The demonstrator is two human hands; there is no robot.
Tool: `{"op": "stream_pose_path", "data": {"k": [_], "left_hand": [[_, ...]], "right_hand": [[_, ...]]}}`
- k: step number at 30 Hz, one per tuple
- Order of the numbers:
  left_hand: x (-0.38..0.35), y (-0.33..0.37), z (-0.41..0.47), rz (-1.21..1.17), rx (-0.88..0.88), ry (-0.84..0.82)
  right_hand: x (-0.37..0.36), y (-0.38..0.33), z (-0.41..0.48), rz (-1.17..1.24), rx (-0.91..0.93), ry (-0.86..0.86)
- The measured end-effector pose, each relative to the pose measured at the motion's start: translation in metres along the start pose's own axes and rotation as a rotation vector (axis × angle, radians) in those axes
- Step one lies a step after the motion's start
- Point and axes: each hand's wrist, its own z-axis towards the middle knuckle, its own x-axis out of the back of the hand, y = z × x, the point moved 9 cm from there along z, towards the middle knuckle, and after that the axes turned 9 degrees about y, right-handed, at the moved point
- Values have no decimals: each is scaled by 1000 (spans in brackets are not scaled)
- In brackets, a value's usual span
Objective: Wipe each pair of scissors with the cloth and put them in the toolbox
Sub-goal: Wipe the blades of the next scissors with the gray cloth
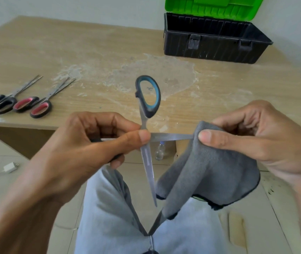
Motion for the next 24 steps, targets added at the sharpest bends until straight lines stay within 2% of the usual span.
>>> {"op": "stream_pose_path", "data": {"k": [10, 15, 20, 24], "left_hand": [[4, 1, 1, -56, 16, -13], [10, 4, -1, -40, -9, 5], [9, 17, -4, 101, -116, 44], [-8, 26, -8, 157, -170, 2]], "right_hand": [[0, -5, 2, 74, 57, -51], [8, -1, -5, 158, 67, 8], [7, -3, -10, 55, 103, 43], [-17, -5, -13, -73, 159, -38]]}}
